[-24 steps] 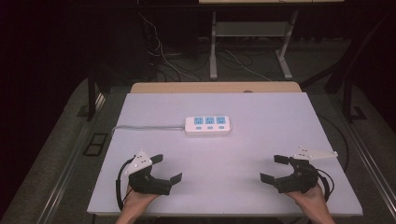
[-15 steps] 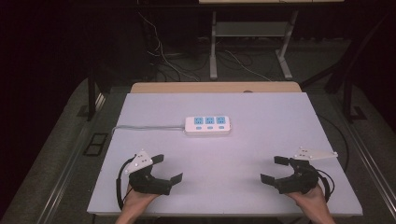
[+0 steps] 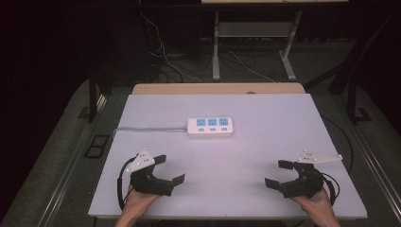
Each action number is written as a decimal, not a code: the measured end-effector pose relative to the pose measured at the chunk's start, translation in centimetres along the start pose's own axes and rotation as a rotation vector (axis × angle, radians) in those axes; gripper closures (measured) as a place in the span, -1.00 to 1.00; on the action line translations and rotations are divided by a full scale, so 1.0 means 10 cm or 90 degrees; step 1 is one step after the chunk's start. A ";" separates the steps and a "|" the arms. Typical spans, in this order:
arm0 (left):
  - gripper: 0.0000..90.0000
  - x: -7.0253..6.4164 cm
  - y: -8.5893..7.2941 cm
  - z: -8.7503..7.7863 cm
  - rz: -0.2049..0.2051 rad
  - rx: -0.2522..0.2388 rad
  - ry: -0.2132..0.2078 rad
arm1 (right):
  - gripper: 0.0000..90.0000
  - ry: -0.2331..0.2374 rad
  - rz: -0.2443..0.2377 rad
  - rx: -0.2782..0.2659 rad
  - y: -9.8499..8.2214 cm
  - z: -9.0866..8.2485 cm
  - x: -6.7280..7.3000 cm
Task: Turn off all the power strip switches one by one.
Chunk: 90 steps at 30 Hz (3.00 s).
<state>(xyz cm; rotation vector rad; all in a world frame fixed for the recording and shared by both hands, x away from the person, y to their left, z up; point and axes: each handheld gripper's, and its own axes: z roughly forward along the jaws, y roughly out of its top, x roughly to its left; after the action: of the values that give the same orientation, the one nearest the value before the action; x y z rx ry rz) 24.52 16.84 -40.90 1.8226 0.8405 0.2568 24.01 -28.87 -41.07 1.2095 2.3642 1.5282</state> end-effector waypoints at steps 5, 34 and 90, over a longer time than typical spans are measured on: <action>-1.00 0.00 0.05 0.01 0.011 0.014 -0.007 | -0.99 -0.002 -0.002 0.006 0.00 0.00 -0.01; -1.00 0.17 0.38 0.09 0.018 0.063 -0.015 | -0.99 -0.008 0.003 0.009 -0.02 -0.01 -0.02; -1.00 0.51 1.23 0.71 0.089 0.199 -0.020 | -0.99 -0.010 0.002 0.019 -0.05 0.01 -0.03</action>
<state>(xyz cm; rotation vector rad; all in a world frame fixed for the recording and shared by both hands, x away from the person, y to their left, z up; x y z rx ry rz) 37.25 12.66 -34.04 2.1758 0.7640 0.1936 23.97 -29.11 -41.62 1.2281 2.3837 1.4846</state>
